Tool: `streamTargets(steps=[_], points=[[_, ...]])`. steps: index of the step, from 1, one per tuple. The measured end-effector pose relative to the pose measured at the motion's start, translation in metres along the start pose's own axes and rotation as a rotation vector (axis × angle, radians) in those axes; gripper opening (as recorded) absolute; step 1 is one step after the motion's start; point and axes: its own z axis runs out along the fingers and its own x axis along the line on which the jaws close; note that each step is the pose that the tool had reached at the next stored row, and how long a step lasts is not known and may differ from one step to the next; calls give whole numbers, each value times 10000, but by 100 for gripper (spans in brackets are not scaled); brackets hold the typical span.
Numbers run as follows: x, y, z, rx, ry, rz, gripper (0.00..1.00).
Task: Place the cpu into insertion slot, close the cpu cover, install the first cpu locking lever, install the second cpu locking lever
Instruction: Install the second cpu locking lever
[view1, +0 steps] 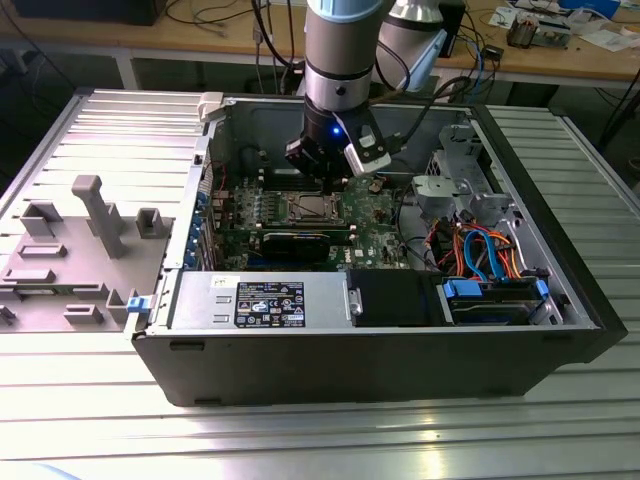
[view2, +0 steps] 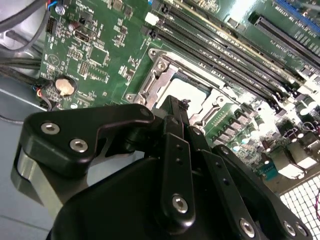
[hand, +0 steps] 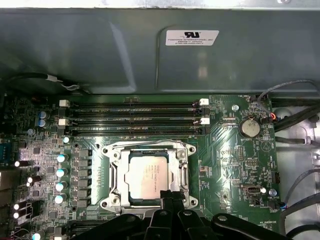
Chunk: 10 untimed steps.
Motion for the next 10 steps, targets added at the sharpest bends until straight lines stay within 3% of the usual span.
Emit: streamTargets(steps=[10], points=[[0, -5, -1, 0, 1, -1, 11]])
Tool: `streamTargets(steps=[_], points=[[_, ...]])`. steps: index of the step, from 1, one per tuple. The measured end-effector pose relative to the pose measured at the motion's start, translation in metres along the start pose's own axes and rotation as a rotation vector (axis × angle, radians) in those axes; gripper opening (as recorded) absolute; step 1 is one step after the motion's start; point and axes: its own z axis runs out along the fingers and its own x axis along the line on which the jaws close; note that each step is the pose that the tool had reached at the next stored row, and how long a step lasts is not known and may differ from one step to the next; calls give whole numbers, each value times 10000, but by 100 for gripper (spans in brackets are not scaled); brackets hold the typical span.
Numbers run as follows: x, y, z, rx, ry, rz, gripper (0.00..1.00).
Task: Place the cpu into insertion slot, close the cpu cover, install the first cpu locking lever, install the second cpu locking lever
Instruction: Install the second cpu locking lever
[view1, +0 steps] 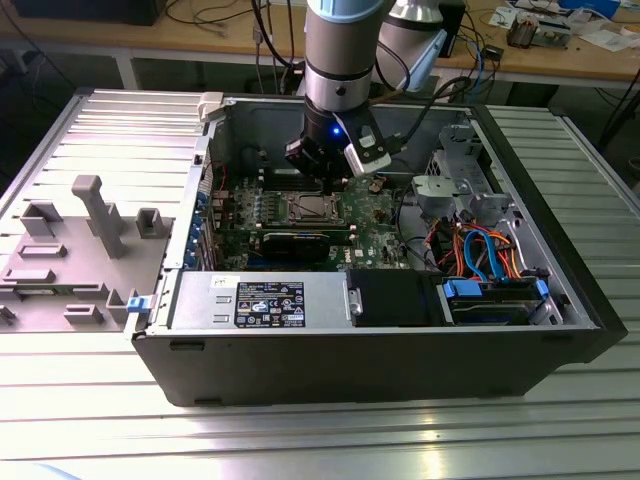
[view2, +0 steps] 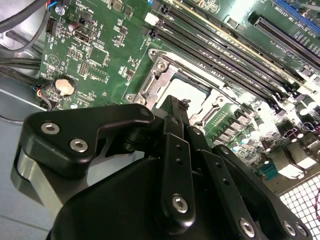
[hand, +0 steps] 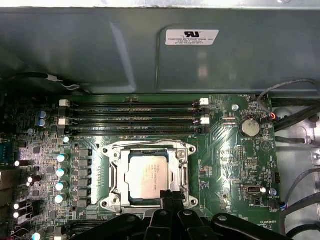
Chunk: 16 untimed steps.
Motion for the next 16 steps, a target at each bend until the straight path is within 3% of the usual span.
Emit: streamTargets(steps=[6, 10, 12, 16], points=[[-2, -5, -1, -9, 52, 10, 11], [-3, -17, 0, -107, 60, 12, 11], [-3, -51, -3, -129, 61, 13, 11], [-5, -192, -14, -178, 67, 15, 11]])
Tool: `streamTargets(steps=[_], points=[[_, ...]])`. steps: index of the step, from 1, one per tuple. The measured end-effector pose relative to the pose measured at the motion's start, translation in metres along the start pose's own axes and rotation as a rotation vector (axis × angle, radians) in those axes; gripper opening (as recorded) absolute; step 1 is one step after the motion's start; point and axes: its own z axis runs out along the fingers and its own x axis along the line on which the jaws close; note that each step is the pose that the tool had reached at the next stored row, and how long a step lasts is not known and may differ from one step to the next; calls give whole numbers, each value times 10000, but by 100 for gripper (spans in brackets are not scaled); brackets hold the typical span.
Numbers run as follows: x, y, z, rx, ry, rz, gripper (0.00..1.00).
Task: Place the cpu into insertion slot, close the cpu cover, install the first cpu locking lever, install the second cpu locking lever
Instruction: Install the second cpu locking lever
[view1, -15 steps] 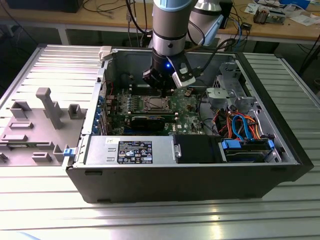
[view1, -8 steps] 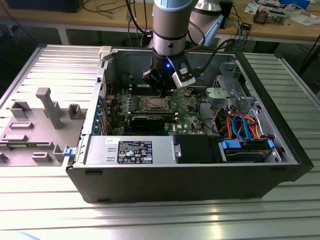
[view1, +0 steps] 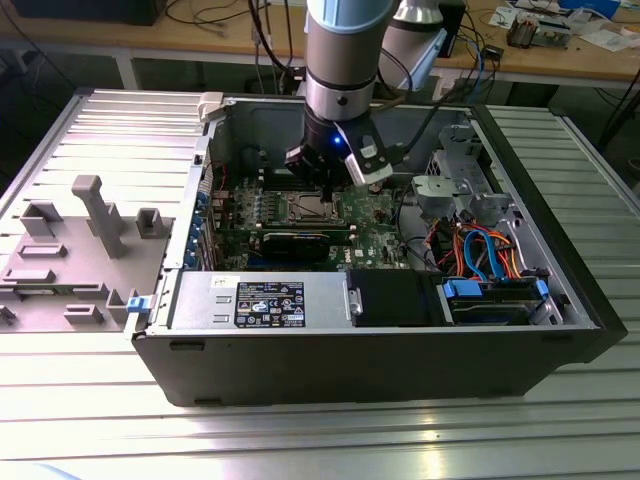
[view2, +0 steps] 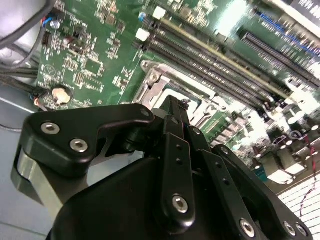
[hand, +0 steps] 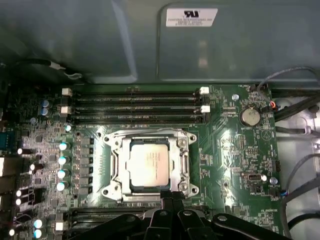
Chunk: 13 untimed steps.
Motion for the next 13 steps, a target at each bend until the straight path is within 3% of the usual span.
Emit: streamTargets(steps=[5, 13], points=[[13, -81, 14, -21, 41, 9, 11], [43, -105, 35, -43, 58, 10, 11]])
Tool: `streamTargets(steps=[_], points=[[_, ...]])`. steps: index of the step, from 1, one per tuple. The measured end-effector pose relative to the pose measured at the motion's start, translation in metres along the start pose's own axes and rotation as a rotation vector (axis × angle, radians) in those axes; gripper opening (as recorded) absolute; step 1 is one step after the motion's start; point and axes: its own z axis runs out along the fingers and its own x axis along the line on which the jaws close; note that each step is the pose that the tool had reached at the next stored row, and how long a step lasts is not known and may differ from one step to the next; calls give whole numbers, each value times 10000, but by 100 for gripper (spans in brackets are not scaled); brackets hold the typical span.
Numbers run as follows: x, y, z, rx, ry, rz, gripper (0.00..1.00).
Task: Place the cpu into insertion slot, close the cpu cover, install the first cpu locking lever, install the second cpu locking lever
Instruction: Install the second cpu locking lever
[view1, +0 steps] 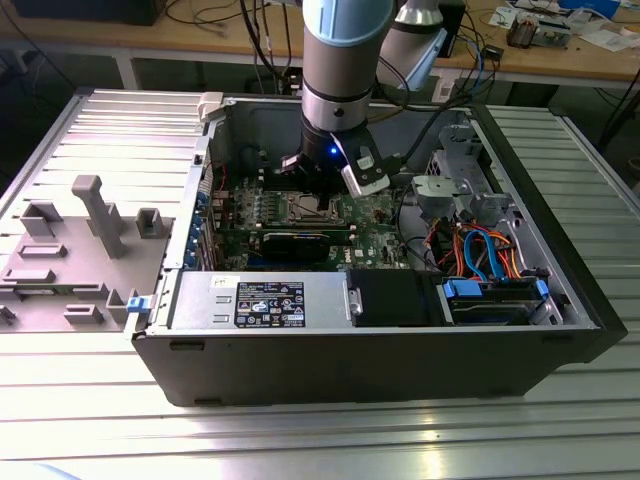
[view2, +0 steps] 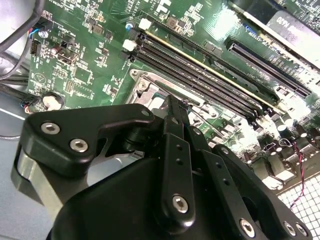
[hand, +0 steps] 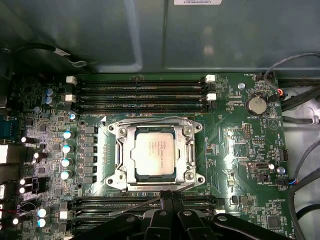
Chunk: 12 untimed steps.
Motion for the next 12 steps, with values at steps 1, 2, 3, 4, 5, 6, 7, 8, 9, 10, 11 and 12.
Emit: streamTargets(steps=[1, 2, 3, 4, 5, 6, 7, 8, 9, 10, 11, 12], points=[[0, 0, 0, 1, 0, 0, 11], [0, -1, 0, 1, 0, 0, 11], [0, -7, -1, -2, 1, -1, 11], [0, -12, -2, -9, 0, 0, 11], [0, -17, -2, -24, 2, 0, 11], [0, -21, -2, -38, 2, 0, 11], [0, -23, -1, -50, 8, 3, 11], [0, -24, 0, -54, 13, 4, 11], [-1, -29, 1, -56, 23, 4, 11], [3, -34, 7, -68, 37, 7, 11], [23, -42, 16, -90, 59, 12, 11], [42, -46, 21, -104, 71, 14, 11]])
